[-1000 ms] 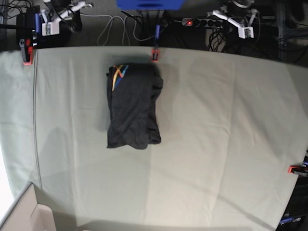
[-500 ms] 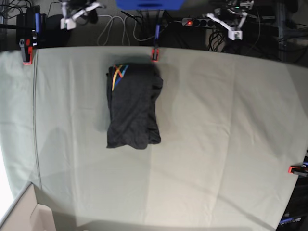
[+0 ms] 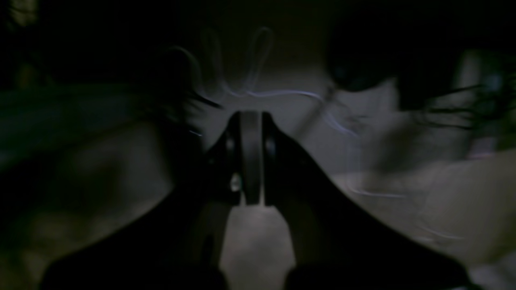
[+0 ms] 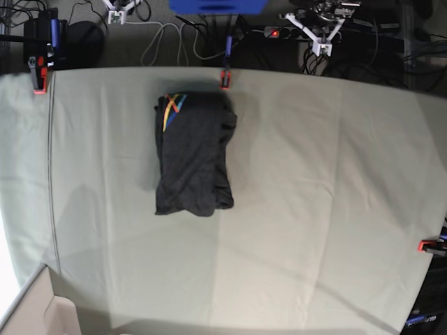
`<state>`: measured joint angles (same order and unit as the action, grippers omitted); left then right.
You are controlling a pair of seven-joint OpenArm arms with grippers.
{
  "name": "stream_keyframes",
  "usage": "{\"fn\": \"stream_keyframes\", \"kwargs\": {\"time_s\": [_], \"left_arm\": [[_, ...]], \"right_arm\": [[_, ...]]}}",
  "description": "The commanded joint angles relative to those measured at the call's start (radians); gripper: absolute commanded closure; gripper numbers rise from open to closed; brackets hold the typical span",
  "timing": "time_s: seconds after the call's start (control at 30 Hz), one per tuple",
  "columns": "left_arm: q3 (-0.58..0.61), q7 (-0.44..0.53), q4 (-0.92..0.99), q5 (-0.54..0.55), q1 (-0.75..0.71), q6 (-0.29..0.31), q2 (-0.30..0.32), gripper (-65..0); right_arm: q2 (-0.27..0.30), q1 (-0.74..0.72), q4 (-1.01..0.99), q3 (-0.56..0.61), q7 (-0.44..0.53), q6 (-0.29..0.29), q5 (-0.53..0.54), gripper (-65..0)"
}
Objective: Layout the t-shirt on the table in an organized manner, then fold the t-shirt properly
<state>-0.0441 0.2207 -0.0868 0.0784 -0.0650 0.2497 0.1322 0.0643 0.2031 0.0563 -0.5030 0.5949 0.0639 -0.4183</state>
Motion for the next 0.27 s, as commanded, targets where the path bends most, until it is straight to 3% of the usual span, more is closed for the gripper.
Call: {"fn": "stream_keyframes", "kwargs": {"time_s": [0.0,0.1,0.23], "left_arm": [[0.002,0.012,-0.003,0.002,0.001,-0.028,0.011,-0.2],[0.003,0.012,-0.001,0.005,0.001,-0.063,-0.007,-0.2],[0.003,0.012,0.006,-0.001,0.001,-0.071,-0.024,-0.2]], "right_arm": [[0.013,0.009,0.010,-0.003,0.001,0.058,-0.003,0.0],[0.010,0.006,0.018,-0.003,-0.023,0.155,-0.009,0.0],[-0.017,-0.001,0.018,-0.003,-0.048,0.202,-0.009,0.0]]}}
